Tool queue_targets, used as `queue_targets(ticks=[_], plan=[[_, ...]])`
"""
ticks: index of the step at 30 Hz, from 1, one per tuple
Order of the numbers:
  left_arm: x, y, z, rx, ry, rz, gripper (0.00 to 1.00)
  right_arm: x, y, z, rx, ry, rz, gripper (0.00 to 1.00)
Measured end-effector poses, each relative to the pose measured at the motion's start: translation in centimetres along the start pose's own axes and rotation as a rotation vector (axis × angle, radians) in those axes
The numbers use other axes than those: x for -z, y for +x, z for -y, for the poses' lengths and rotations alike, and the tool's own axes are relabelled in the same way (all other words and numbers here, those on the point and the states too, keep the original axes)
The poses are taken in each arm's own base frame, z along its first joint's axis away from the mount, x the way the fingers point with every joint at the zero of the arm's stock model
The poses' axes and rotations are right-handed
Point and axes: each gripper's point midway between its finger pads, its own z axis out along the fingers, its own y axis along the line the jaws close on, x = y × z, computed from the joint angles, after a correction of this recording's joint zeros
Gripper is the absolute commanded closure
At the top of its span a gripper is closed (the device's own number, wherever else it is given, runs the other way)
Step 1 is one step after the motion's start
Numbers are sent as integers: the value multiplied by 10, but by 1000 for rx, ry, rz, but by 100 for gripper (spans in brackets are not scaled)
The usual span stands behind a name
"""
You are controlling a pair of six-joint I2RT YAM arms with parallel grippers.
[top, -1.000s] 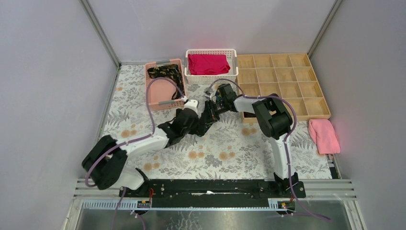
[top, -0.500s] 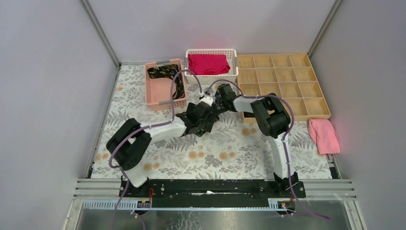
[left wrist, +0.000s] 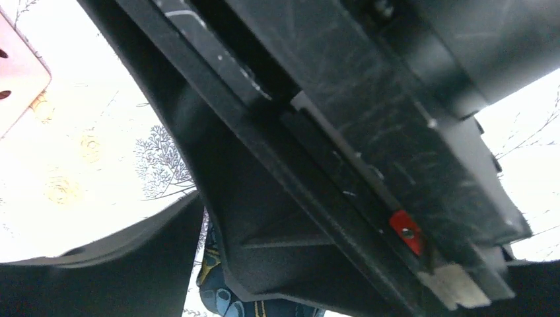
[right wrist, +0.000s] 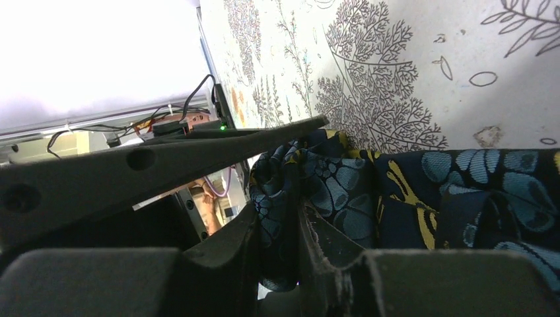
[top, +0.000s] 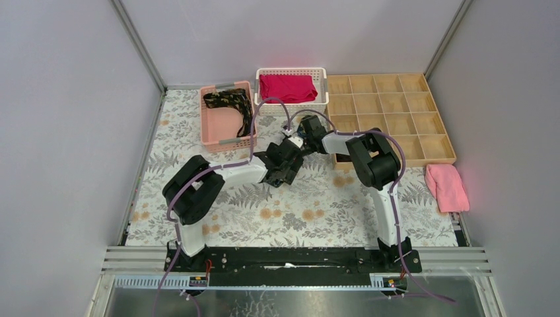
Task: Roll the ties
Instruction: Roll the tie at the center of the board.
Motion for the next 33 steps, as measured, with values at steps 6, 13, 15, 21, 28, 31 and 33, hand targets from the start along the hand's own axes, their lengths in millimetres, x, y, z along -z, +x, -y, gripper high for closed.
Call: queue_targets(ticks=[6, 13, 15, 21, 28, 31, 33], plan=[[-2, 0, 7, -33, 31, -5, 35, 3, -2, 2, -17, 9, 8, 88], [-4, -3, 8, -33, 40, -12, 36, 5, -3, 4, -36, 21, 12, 61], [-7, -6, 9, -31, 42, -12, 36, 7, -5, 5, -38, 22, 20, 57], [-12, -11, 9, -44, 48, -9, 39, 12, -13, 12, -50, 54, 62, 47], [-14, -22, 6, -69, 74, 25, 40, 23, -24, 13, -91, 130, 130, 32], [-14, -28, 6, -68, 85, 48, 41, 27, -29, 14, -94, 147, 149, 31], [-16, -30, 6, -63, 94, 55, 42, 30, -31, 13, -102, 159, 152, 26]])
